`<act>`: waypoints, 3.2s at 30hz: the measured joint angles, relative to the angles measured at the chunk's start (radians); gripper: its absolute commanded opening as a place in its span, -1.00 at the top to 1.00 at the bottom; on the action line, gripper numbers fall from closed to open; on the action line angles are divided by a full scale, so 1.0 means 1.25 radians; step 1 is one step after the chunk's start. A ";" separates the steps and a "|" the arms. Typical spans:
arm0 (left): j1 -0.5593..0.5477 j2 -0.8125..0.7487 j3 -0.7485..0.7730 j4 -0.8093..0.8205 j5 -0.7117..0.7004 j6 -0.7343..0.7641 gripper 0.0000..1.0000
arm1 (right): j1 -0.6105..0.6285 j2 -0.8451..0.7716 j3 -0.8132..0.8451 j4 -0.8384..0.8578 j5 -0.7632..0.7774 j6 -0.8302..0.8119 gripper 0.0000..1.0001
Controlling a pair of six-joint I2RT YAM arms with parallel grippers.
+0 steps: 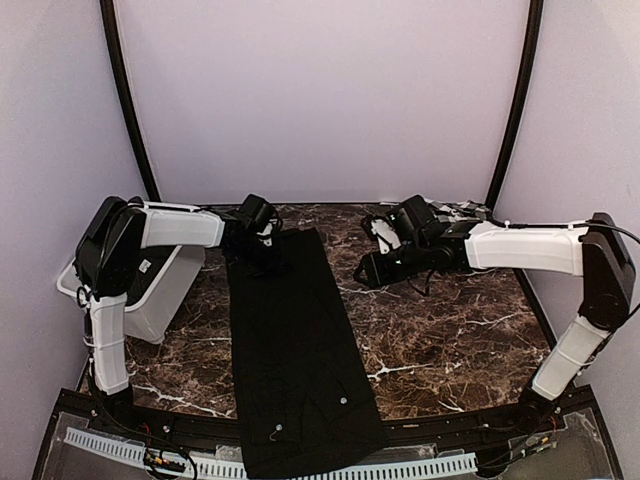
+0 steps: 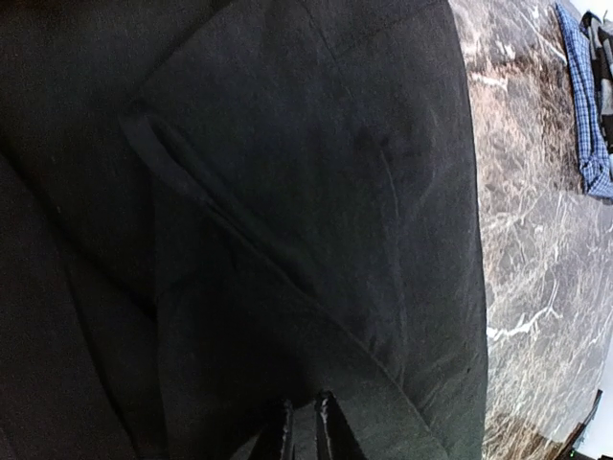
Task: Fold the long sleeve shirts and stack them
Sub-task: Adjust the rectangle-folded shirt at the center of the board, then move the rectangle-folded shirt to the center of the board, then adjust the rectangle-folded shirt at the center of the board.
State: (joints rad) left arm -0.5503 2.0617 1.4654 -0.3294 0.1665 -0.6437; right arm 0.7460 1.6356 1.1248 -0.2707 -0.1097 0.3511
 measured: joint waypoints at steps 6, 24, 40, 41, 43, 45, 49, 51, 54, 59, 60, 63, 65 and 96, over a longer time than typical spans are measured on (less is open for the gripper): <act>0.011 0.054 0.041 0.018 -0.039 0.013 0.82 | 0.000 0.005 0.008 0.000 -0.008 0.002 0.15; 0.104 0.533 0.793 -0.077 -0.005 0.117 0.61 | 0.000 0.011 0.035 -0.027 -0.019 -0.001 0.15; 0.102 0.391 0.720 -0.075 0.081 0.180 -0.26 | 0.000 0.026 0.038 -0.028 -0.029 -0.007 0.12; 0.093 0.351 0.687 -0.076 0.074 0.182 -0.25 | 0.000 0.021 0.030 -0.020 -0.030 -0.004 0.12; 0.066 0.251 0.595 -0.071 0.060 0.182 -0.20 | 0.000 0.007 0.005 -0.005 -0.035 0.005 0.12; 0.030 0.131 0.454 -0.034 0.046 0.174 -0.15 | 0.001 -0.014 -0.028 0.008 -0.041 0.018 0.12; -0.058 -0.067 0.164 0.060 0.034 0.126 0.07 | 0.016 -0.062 -0.099 0.031 -0.046 0.046 0.13; -0.103 -0.128 0.035 0.099 0.027 0.084 0.17 | 0.037 -0.084 -0.129 0.041 -0.046 0.064 0.13; -0.157 -0.179 -0.137 0.133 0.010 0.015 0.24 | 0.086 -0.105 -0.167 0.057 -0.043 0.098 0.16; -0.231 -0.244 -0.343 0.138 -0.040 -0.101 0.34 | 0.192 -0.126 -0.232 0.097 -0.029 0.171 0.19; -0.246 -0.266 -0.374 0.136 -0.052 -0.122 0.34 | 0.206 -0.128 -0.243 0.103 -0.024 0.185 0.19; -0.288 -0.341 -0.444 0.139 -0.081 -0.185 0.39 | 0.255 -0.132 -0.280 0.124 -0.010 0.225 0.21; -0.314 -0.388 -0.477 0.141 -0.092 -0.224 0.44 | 0.281 -0.131 -0.301 0.137 0.004 0.251 0.22; -0.458 -0.683 -0.687 -0.040 -0.202 -0.481 0.20 | 0.545 -0.155 -0.353 0.128 0.213 0.504 0.07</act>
State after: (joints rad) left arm -1.1225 1.2076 0.6071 -0.3790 -0.0856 -1.2453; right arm 1.4277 1.4414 0.6830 -0.1112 0.1566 0.9817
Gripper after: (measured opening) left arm 0.365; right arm 0.414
